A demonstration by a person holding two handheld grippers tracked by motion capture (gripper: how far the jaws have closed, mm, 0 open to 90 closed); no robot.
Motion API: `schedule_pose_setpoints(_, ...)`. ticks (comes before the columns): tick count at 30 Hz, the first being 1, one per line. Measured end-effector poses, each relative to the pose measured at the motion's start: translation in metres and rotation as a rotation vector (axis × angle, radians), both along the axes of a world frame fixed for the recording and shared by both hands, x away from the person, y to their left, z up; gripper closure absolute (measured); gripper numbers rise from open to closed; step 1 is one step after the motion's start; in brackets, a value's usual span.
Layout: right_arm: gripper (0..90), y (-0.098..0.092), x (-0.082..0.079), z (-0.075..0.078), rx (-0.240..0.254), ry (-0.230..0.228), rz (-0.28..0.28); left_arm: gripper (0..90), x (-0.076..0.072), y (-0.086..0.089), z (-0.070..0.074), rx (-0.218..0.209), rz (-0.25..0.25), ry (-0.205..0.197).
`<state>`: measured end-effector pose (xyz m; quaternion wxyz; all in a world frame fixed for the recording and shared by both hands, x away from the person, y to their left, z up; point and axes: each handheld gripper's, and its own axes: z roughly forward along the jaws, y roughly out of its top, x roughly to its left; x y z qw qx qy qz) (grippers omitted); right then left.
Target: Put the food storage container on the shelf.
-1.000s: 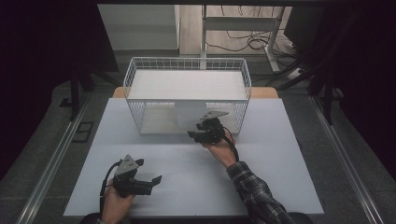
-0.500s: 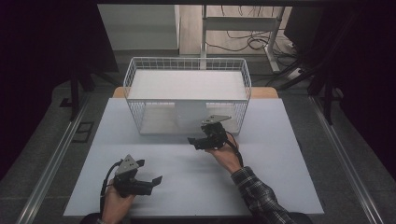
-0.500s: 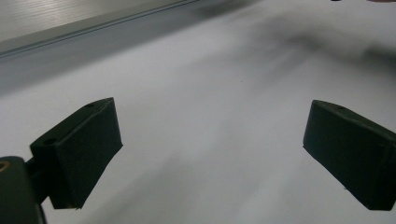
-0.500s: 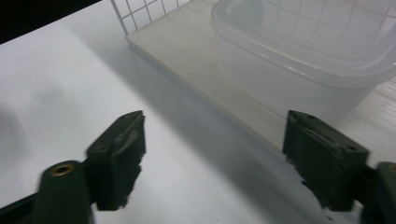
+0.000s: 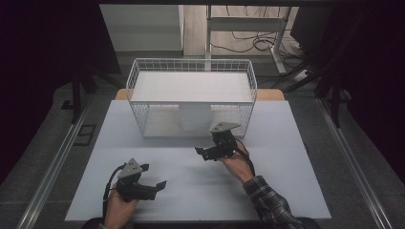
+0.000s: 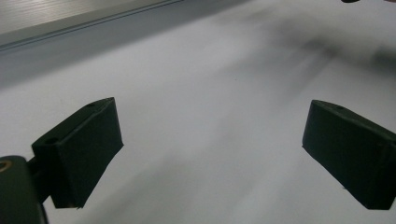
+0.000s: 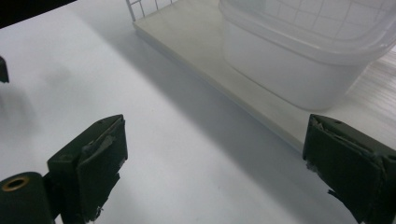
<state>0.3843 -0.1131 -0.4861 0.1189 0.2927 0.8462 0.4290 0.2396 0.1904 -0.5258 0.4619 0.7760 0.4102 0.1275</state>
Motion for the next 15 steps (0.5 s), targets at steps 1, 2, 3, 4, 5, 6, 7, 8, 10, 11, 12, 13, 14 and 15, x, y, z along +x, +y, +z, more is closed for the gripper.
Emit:
schedule_pose_setpoints(1, 5.4, -0.001, -0.001, 0.000, 0.002, 0.000, 0.003, 4.2, 0.000, 0.000, 0.000, 0.000, 0.000, 0.000)
schedule_pose_setpoints(2, 5.1, -0.002, -0.003, 0.000, 0.000, 0.003, 0.003, 4.1, 0.000, 0.000, 0.000, 0.000, 0.000, 0.000)
schedule_pose_setpoints(3, 4.7, -0.003, -0.004, -0.001, -0.002, 0.004, 0.004, 4.1, 0.000, 0.000, 0.000, 0.000, 0.000, -0.001)
schedule_pose_setpoints(4, 4.4, -0.005, -0.005, -0.001, -0.003, 0.006, 0.005, 4.0, 0.000, 0.000, 0.000, 0.001, 0.001, -0.002)
schedule_pose_setpoints(5, 4.1, -0.006, -0.007, -0.001, -0.004, 0.003, 0.008, 4.0, 0.000, 0.000, 0.000, 0.000, 0.001, -0.003)
schedule_pose_setpoints(6, 3.6, -0.008, -0.008, -0.001, -0.005, 0.003, 0.013, 4.0, 0.000, 0.000, 0.000, 0.000, 0.001, -0.003)
schedule_pose_setpoints(7, 3.3, -0.009, -0.010, -0.001, -0.005, 0.004, 0.013, 4.0, 0.000, 0.000, 0.000, 0.000, 0.001, -0.003)
schedule_pose_setpoints(8, 2.9, -0.010, -0.011, 0.000, -0.009, 0.003, 0.016, 4.0, 0.000, 0.000, 0.000, 0.000, 0.001, -0.003)
schedule_pose_setpoints(10, 2.5, -0.012, -0.012, 0.000, -0.008, -0.001, 0.019, 3.9, 0.000, 0.000, 0.000, 0.000, 0.000, -0.003)
schedule_pose_setpoints(11, 1.5, -0.017, -0.016, 0.001, -0.004, 0.006, 0.022, 3.9, 0.000, 0.000, 0.000, 0.000, -0.001, -0.002)
schedule_pose_setpoints(12, 1.1, -0.018, -0.018, 0.001, -0.005, 0.005, 0.026, 3.8, 0.000, 0.000, 0.000, 0.001, -0.001, -0.001)
schedule_pose_setpoints(13, 1.1, -0.018, -0.018, 0.001, -0.005, 0.005, 0.026, 3.8, 0.000, 0.000, 0.000, 0.001, -0.001, -0.001)
schedule_pose_setpoints(14, 0.7, -0.024, -0.022, 0.001, -0.009, 0.002, 0.028, 3.8, 0.000, 0.000, -0.001, 0.001, -0.003, 0.001)
schedule_pose_setpoints(15, 0.6, -0.026, -0.024, 0.002, -0.011, 0.004, 0.028, 3.7, 0.000, 0.000, -0.001, 0.001, -0.003, 0.001)
